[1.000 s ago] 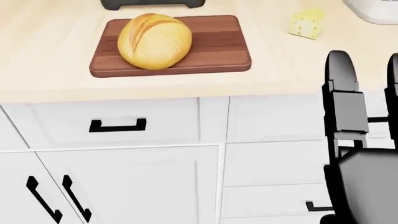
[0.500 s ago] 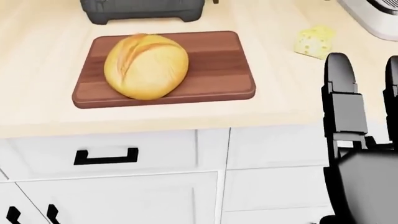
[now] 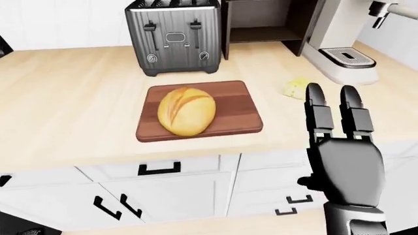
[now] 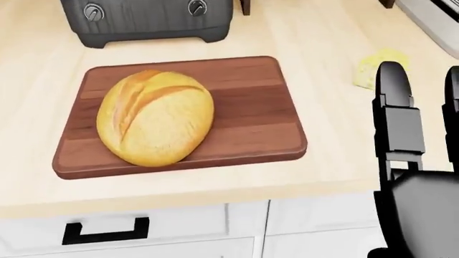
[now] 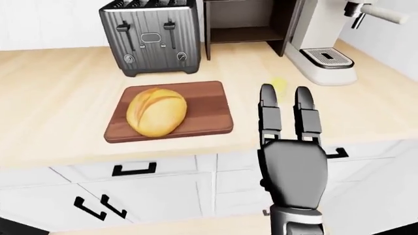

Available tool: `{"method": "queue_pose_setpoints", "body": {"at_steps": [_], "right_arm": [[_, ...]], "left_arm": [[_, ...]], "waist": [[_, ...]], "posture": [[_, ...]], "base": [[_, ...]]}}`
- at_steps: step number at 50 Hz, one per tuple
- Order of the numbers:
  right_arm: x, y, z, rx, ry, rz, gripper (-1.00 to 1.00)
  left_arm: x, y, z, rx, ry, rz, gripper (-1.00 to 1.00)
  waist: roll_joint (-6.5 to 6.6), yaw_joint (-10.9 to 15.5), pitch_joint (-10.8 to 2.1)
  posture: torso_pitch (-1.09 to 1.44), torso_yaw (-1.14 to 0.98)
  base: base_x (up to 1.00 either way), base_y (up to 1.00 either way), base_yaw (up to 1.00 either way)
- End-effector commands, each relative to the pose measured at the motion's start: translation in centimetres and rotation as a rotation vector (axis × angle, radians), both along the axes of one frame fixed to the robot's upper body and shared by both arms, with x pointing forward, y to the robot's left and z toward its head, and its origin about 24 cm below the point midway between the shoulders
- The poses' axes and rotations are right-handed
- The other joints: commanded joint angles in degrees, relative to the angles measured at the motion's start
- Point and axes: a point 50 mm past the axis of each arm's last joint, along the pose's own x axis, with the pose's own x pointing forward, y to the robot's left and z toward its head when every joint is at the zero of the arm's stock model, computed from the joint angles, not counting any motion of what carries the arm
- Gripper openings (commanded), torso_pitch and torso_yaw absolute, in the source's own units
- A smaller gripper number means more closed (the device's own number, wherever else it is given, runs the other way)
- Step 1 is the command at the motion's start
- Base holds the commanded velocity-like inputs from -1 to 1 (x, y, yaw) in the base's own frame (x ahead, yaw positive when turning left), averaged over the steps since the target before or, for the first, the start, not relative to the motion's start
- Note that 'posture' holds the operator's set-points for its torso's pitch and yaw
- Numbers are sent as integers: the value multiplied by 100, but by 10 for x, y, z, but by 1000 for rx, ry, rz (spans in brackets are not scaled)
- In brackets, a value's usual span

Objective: Pick up the wedge of cheese and place it on the slice of bread to prepare a simple cheese on bread dish.

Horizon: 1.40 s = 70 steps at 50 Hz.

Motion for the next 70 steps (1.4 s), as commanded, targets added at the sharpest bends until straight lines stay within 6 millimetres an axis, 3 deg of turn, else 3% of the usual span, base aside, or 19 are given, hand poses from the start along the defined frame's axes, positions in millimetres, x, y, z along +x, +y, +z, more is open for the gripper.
{"method": "queue_pose_setpoints", "body": {"at_steps": [1,6,9,10,17,22,23,25,31,34,43,47,48,50,56,59,60,64,70], "right_arm": [[-7,4,14,-7,-93,22,100],[-8,4,15,-4,-95,24,100],[-8,4,15,-4,-96,25,100],[-7,4,14,-5,-94,23,100],[-7,4,13,-8,-92,21,100],[-7,4,14,-8,-94,22,100],[-7,4,14,-8,-93,22,100],[-7,4,13,-9,-94,21,100],[-7,4,14,-9,-94,22,100],[-8,4,14,-9,-96,24,100],[-8,5,14,-13,-97,31,100],[-9,5,14,-13,-97,30,100],[-8,5,14,-14,-96,30,100],[-9,5,14,-13,-98,30,100],[-8,5,14,-14,-97,29,100],[-8,5,14,-13,-97,30,100],[-8,5,14,-13,-96,30,100],[-7,5,13,-12,-95,31,100],[-7,5,13,-13,-95,32,100]], "left_arm": [[-6,-4,5,35,-33,5,100],[-6,-4,5,35,-32,4,100],[-6,-4,5,35,-32,4,100],[-6,-4,5,35,-31,4,100],[-5,-4,5,37,-31,4,100],[-6,-4,5,36,-33,5,100],[-6,-4,5,36,-32,5,100],[-6,-4,5,36,-32,5,100],[-6,-4,5,36,-33,5,100],[-6,-4,5,36,-33,6,100],[-6,-4,5,37,-33,6,100],[-6,-4,5,36,-33,6,100],[-6,-4,5,36,-33,6,100],[-6,-4,5,35,-32,5,100],[-6,-4,5,36,-32,4,100],[-6,-4,5,36,-32,5,100],[-6,-4,5,37,-33,6,100],[-6,-4,5,36,-33,6,100],[-5,-4,5,37,-33,7,100]], "waist": [[-7,13,-59],[275,42,56],[760,47,-76],[513,115,-22],[296,95,0],[-241,69,-82],[-9,23,-60],[-77,35,-42],[233,57,67],[664,42,-41],[226,85,27],[-236,59,-59],[-16,16,-23],[-76,34,-16],[249,59,79],[721,50,-51],[483,122,18],[428,103,10],[-17,92,2]], "posture": [[0,0],[0,0],[0,0],[0,0],[0,0],[0,0],[0,0],[0,0],[0,0],[0,0],[0,0],[0,0],[0,0],[0,0],[0,0],[0,0],[0,0],[0,0],[0,0]], "base": [[7,0,0],[7,0,0],[7,0,0],[6,0,0],[7,0,0],[6,0,0],[6,0,0],[7,0,0],[7,0,0],[7,0,0],[7,0,0],[7,0,0],[6,0,0],[7,0,0],[7,0,0],[7,0,0],[6,0,0],[7,0,0],[7,0,0]]}}
